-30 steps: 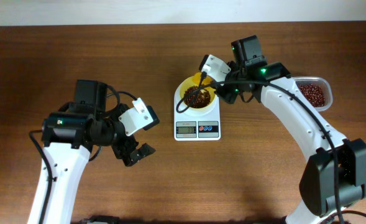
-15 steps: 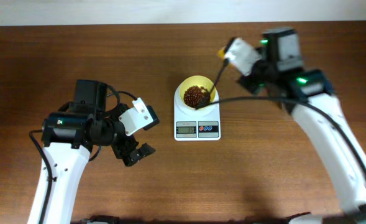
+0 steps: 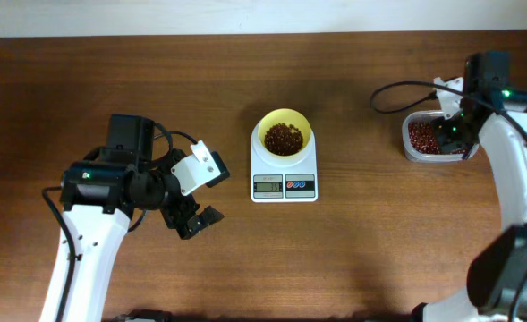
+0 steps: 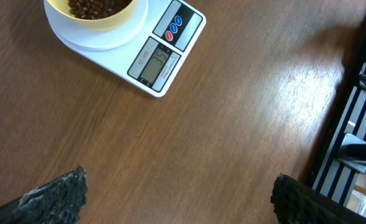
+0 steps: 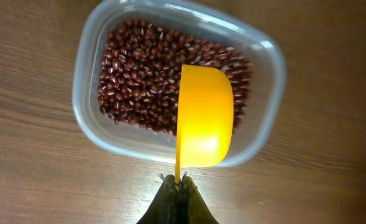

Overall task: Scoop item into bowl and weigh 50g on scale
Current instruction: 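Scoop more red beans from the tub with the right gripper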

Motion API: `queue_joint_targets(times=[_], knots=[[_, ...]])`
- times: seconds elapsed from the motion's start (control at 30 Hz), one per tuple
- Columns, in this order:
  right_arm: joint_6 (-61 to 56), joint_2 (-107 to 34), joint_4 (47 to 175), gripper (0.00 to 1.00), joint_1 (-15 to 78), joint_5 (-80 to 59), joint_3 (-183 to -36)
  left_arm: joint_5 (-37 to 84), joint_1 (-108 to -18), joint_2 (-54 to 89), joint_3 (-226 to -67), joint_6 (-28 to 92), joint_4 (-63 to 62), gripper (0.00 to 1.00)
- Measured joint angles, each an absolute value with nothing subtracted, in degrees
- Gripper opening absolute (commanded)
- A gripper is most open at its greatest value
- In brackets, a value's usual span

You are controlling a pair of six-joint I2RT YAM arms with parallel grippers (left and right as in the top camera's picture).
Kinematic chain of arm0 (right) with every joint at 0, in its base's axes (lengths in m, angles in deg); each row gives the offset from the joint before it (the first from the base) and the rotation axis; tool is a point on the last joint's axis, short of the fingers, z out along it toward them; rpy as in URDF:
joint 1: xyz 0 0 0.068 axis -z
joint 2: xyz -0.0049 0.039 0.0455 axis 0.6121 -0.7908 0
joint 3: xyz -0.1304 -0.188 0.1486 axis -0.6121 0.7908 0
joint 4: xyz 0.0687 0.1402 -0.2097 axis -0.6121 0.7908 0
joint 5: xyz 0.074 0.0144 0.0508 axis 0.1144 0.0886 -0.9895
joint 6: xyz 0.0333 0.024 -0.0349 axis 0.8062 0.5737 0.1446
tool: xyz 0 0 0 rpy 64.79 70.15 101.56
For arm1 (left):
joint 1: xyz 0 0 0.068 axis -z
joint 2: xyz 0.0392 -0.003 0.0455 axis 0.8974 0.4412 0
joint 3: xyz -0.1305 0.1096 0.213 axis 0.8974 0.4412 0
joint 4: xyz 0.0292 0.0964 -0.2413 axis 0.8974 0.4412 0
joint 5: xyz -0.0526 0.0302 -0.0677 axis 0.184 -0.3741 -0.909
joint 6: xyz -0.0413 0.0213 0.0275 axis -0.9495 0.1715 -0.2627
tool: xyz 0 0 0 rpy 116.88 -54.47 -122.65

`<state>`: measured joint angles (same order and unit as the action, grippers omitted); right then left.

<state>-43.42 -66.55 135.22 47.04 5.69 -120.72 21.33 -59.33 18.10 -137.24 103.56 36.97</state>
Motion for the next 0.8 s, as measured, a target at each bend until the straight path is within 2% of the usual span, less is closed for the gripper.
queue_joint_targets(times=[0.17,0.4,0.8], knots=[[-42.64,-72.38,132.97,0.04,47.20,2.47,-120.68,21.31,-59.33,18.10,-137.24,103.56,36.94,0.99],[-37.15,-73.22,133.19,0.04,48.40,-11.71,-120.68,21.31,-59.33,18.10,-137.24,103.56,36.94,0.99],[-31.45,-73.50,134.11,0.04,63.41,-32.34,-120.68,21.31,-59.33,18.10,-137.24,103.56,36.94,0.99]])
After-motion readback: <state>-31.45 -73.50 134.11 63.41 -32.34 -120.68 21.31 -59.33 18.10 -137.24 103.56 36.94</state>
